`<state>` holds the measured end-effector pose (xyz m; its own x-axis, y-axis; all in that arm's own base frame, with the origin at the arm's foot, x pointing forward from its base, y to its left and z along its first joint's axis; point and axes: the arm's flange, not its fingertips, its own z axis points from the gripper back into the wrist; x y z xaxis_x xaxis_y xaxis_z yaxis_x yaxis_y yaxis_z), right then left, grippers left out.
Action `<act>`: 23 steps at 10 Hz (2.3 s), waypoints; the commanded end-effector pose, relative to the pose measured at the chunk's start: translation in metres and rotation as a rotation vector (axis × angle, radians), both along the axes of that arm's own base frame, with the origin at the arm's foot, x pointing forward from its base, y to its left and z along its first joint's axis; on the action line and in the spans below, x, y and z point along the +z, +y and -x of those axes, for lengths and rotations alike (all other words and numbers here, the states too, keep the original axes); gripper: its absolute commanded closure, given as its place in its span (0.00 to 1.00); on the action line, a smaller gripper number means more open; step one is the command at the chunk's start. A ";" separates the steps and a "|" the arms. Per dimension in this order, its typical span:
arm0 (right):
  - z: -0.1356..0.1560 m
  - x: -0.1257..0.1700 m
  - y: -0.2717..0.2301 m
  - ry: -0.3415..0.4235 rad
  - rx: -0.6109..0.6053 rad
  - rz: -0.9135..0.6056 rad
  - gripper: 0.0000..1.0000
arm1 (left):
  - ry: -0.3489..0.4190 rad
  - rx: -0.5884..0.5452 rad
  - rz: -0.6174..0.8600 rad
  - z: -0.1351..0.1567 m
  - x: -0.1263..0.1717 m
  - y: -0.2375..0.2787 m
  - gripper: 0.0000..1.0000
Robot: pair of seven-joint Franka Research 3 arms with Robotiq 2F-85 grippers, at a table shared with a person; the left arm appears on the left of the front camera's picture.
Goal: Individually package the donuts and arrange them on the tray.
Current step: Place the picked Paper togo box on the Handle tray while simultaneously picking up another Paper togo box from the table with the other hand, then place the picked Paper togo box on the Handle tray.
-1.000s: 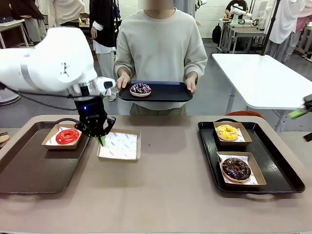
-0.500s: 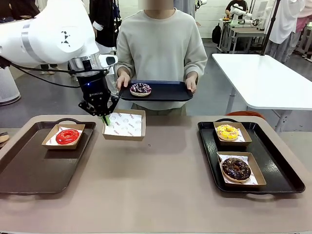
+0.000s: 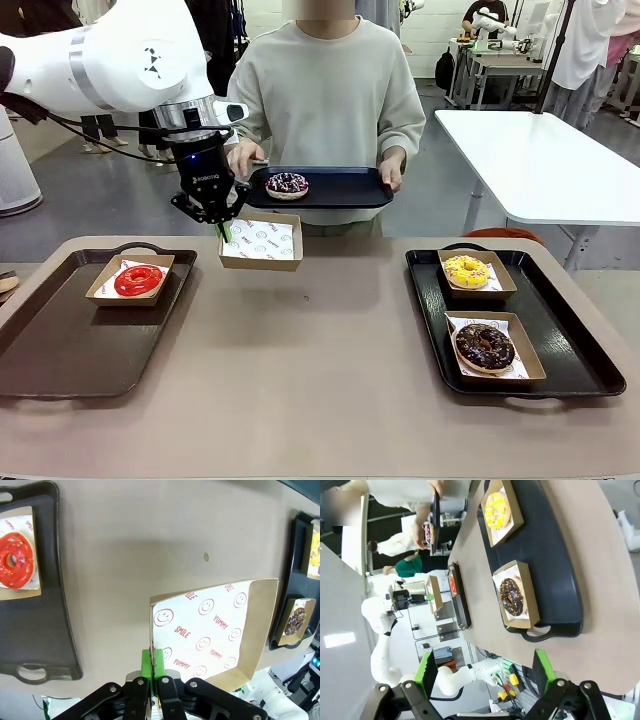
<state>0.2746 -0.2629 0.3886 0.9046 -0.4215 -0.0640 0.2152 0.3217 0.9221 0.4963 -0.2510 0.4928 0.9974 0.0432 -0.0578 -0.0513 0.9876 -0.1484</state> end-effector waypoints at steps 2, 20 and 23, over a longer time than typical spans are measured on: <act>0.008 -0.015 0.003 -0.035 -0.035 -0.031 0.00 | 0.031 0.019 -0.086 -0.020 0.005 -0.009 1.00; 0.009 -0.012 0.002 -0.001 -0.020 -0.023 0.00 | 0.026 -0.011 -0.078 -0.020 -0.003 -0.006 1.00; 0.009 -0.012 0.002 -0.001 -0.020 -0.023 0.00 | 0.026 -0.011 -0.078 -0.020 -0.003 -0.006 1.00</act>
<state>0.2679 -0.2605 0.3766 0.8949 -0.4417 -0.0638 0.2144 0.3001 0.9295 0.5186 -0.2570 0.4868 0.9963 0.0337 -0.0792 -0.0384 0.9975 -0.0589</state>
